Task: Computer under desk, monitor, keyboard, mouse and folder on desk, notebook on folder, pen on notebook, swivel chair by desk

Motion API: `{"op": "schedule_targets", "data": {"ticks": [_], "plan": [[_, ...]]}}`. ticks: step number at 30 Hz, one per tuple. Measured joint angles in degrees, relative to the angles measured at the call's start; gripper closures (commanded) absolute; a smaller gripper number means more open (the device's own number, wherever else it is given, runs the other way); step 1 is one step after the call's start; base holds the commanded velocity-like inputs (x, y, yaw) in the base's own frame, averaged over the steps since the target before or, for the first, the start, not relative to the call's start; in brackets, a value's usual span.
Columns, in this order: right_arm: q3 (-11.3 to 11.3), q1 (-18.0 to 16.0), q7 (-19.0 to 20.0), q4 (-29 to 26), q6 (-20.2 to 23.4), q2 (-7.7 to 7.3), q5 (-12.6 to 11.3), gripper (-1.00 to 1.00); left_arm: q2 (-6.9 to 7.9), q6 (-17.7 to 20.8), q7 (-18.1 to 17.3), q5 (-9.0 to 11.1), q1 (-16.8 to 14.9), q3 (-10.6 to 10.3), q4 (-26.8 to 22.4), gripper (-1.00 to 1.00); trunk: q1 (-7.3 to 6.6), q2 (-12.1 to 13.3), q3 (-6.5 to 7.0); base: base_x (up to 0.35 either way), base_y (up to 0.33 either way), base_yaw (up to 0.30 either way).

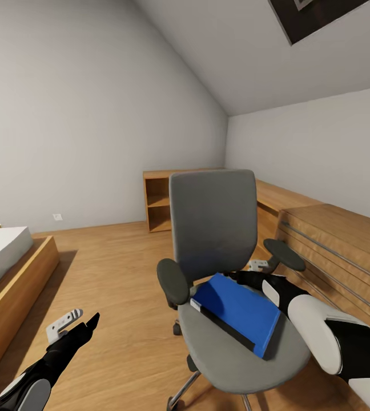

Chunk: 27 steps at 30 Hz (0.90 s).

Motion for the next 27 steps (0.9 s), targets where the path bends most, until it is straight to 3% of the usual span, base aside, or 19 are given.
{"op": "schedule_targets", "data": {"ticks": [5, 12, 19, 27], "plan": [[0.03, 0.00, -0.04, 0.02, 0.13, 0.82, 1.10, -1.00, 0.00, -0.04, 0.00, 0.00, 0.00, 0.00, -0.05, -1.00, 0.00, 0.00, 0.00, 0.004, 0.000, 0.000], [0.01, 0.00, 0.19, 0.04, 3.27, 1.71, 4.86, -1.00, 0.00, -0.05, 0.00, 0.00, 0.00, 0.00, -0.08, -1.00, 0.00, 0.00, 0.00, 0.000, 0.000, 0.000], [-0.02, 0.00, 0.24, 0.02, 3.98, 1.87, 5.59, -1.00, 0.00, -0.02, 0.00, 0.00, 0.00, 0.00, -0.09, -1.00, 0.00, 0.00, 0.00, 0.000, 0.000, 0.000], [0.05, 0.00, 0.24, 0.02, 4.17, 1.90, 5.72, -1.00, 0.00, 0.00, 0.08, 0.00, 0.00, -0.07, -0.15, -1.00, 1.75, -3.19, -1.43, 0.000, 0.000, 0.000]]}}
